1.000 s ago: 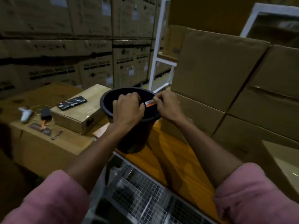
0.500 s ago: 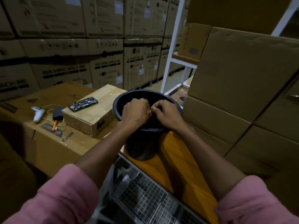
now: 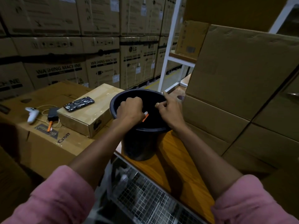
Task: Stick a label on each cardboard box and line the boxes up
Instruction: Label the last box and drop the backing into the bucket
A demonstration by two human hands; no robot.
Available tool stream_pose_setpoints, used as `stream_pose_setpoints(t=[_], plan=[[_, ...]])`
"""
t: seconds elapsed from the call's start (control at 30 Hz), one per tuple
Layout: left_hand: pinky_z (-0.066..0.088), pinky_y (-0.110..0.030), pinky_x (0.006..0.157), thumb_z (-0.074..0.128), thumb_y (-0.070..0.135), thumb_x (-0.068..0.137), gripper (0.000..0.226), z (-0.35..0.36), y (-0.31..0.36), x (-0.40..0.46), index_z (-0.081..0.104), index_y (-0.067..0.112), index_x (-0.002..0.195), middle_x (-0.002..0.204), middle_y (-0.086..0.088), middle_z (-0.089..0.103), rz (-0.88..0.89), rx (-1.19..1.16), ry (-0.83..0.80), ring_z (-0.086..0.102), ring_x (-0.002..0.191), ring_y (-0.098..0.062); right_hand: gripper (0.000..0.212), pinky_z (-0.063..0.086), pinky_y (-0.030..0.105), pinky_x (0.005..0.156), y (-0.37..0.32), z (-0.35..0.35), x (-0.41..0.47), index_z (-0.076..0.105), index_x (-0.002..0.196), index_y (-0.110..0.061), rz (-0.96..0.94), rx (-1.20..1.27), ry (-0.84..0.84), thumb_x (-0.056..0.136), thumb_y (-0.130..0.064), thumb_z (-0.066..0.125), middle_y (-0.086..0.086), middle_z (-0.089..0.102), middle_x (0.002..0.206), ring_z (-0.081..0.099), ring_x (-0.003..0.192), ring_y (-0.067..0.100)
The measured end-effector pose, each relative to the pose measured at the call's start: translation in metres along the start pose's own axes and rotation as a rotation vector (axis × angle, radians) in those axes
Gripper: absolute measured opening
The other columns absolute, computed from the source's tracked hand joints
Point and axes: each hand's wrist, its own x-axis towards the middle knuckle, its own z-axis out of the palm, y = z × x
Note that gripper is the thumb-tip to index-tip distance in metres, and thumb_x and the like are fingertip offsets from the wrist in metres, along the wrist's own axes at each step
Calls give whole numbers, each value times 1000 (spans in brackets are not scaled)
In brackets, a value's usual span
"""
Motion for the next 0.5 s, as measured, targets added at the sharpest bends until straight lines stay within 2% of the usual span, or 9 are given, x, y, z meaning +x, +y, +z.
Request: stream_pose_setpoints(t=[0.07, 0.17, 0.23, 0.4, 0.5], plan=[[43, -44, 78, 72, 25, 87, 19, -3, -3, -3, 59, 16, 99, 94, -7, 59, 10, 110, -17, 57, 94, -33, 43, 56, 40, 79, -1, 2, 0, 61, 134, -16, 6, -47, -30, 94, -32, 61, -1, 74, 87, 68, 97, 24], [40, -49, 86, 68, 14, 85, 13, -4, -5, -6, 56, 16, 84, 81, -5, 52, 4, 200, -62, 58, 95, -38, 44, 56, 43, 87, -4, 3, -3, 61, 137, -18, 4, -86, -88, 97, -36, 59, -1, 75, 104, 66, 105, 22], [40, -52, 91, 67, 12, 85, 14, -6, -4, -7, 55, 17, 86, 79, -4, 48, 7, 237, -119, 56, 94, -36, 42, 55, 44, 89, -4, 3, -2, 63, 134, -20, -5, -119, -112, 96, -37, 60, -1, 75, 108, 66, 108, 23], [47, -44, 76, 73, 22, 89, 24, -10, -1, -3, 62, 16, 109, 88, -5, 51, 28, 274, -257, 51, 88, -28, 37, 56, 42, 83, -4, 1, -2, 68, 126, -22, -8, -157, -194, 96, -40, 58, -3, 74, 101, 67, 100, 20], [48, -41, 75, 67, 21, 92, 21, -10, 0, -2, 62, 15, 112, 92, -6, 52, 40, 319, -304, 52, 89, -27, 31, 57, 43, 81, -5, 1, -2, 71, 118, -23, -16, -174, -228, 95, -40, 58, -3, 73, 100, 66, 96, 20]])
